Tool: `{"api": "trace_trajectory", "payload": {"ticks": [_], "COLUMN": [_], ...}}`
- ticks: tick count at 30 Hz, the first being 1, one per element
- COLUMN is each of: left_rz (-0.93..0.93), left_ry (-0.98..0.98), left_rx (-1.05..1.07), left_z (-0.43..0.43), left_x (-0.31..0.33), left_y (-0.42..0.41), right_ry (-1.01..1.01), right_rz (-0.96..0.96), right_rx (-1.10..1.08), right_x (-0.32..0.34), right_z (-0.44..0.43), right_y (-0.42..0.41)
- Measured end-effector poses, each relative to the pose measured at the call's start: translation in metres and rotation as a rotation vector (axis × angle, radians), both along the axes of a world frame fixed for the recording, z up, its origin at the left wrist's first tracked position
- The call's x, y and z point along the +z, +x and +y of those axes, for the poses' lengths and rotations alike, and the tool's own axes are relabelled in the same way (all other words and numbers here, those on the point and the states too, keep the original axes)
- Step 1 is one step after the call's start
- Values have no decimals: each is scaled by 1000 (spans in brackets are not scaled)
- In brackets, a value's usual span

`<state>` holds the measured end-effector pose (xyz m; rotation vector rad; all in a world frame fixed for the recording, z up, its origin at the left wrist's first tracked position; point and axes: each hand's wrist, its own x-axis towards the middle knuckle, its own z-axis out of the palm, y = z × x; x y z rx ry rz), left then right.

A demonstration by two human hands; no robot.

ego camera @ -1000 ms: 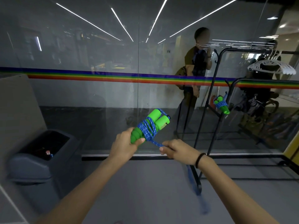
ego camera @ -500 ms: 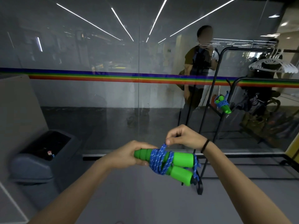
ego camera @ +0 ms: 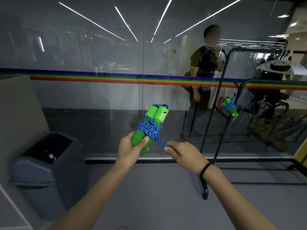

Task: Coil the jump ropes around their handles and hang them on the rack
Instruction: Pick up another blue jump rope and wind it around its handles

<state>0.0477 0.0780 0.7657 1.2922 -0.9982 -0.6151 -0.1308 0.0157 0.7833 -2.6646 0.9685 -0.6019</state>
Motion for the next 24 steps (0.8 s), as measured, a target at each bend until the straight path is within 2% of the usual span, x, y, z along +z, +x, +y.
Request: {"api": "trace_trajectory", "payload": {"ticks": [3,5,15,17,21,24], "left_rz": [-391,-520,-667,-671,-725,-868], "left_ry": [24,33,145,220,307,416], "left_rx": [142,166,207,136,-133,-237], "left_z": [-1,0,5,9,17,19], "left_x": [-6,-10,-17,-19,-12,-7], "left_y": [2,1,11,16,5,-14], "right_ry": [-200,-257,-266,-281,-226,-144], "right_rz": [140,164,114,85,81,133], "right_rx": [-84,-100,-100,-66,111,199], "right_x": [9,15,12,16,29,35], "right_z": [5,7,6,4,1,1], "right_y": [0,-1,-6,-10,-11,-2]}}
